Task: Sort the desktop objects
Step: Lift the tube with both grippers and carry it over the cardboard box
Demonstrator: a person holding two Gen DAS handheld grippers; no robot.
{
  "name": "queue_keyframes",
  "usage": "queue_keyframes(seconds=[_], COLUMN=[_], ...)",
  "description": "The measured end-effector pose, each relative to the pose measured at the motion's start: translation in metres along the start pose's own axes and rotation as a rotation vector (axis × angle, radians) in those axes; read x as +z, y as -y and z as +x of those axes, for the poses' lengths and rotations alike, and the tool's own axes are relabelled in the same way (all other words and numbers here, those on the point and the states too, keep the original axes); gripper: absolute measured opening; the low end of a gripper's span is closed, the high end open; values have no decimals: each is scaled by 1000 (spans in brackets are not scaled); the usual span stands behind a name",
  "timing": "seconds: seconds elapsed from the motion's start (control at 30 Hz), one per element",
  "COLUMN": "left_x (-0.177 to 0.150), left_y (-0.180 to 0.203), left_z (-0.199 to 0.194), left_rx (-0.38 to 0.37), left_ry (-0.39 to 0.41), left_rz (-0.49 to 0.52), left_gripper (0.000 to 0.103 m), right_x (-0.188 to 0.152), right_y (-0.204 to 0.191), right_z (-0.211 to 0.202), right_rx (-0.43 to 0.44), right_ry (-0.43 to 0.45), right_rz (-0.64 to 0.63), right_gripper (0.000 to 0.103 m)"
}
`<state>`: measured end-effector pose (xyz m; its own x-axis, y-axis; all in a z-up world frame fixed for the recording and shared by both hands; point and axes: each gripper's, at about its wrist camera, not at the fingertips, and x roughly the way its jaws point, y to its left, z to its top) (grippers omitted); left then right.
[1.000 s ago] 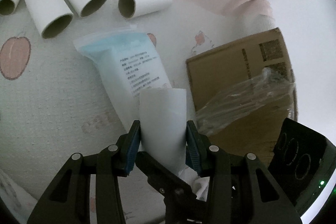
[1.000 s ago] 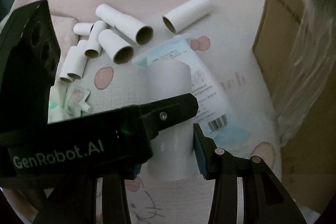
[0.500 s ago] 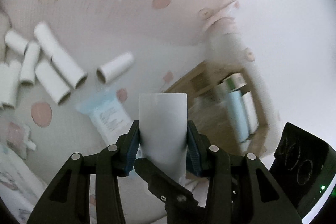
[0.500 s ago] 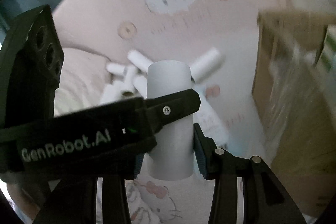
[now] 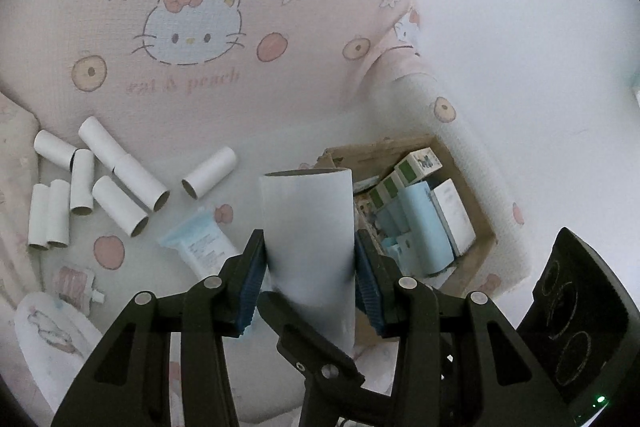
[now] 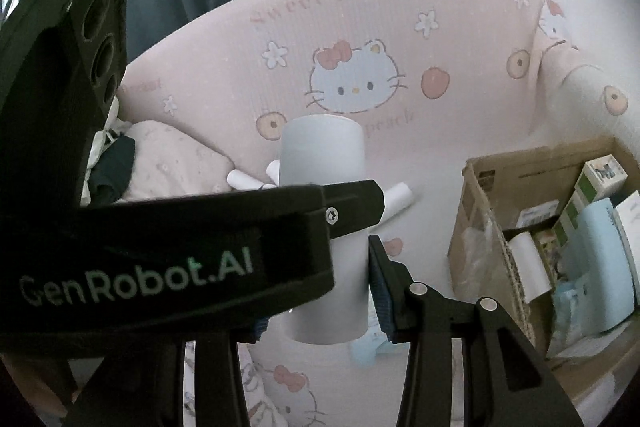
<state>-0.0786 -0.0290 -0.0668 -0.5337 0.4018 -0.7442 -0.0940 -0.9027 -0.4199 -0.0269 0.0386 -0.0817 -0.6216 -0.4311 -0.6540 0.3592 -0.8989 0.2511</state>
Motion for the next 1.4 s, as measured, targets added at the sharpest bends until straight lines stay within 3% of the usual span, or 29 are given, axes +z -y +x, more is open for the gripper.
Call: queue_keyframes(seconds=[0.33, 0.83, 1.07, 1.4], left_x=[-1, 18, 22, 33], left_y=[42, 127, 139, 134], left_z=[14, 80, 109, 159], left_rx=[4, -37, -57, -142], left_ry=[-52, -117, -120, -214], left_rz=[69, 197, 205, 139], left_gripper=[48, 50, 46, 44], right_x=[-5, 10, 5, 2], right_y=[23, 118, 160, 200], right_z=[-20, -41, -34, -11], right_rx=[6, -76, -86, -120], right_ry=[12, 42, 11, -78], right_rz=[4, 123, 204, 273], right_gripper=[40, 40, 40, 40])
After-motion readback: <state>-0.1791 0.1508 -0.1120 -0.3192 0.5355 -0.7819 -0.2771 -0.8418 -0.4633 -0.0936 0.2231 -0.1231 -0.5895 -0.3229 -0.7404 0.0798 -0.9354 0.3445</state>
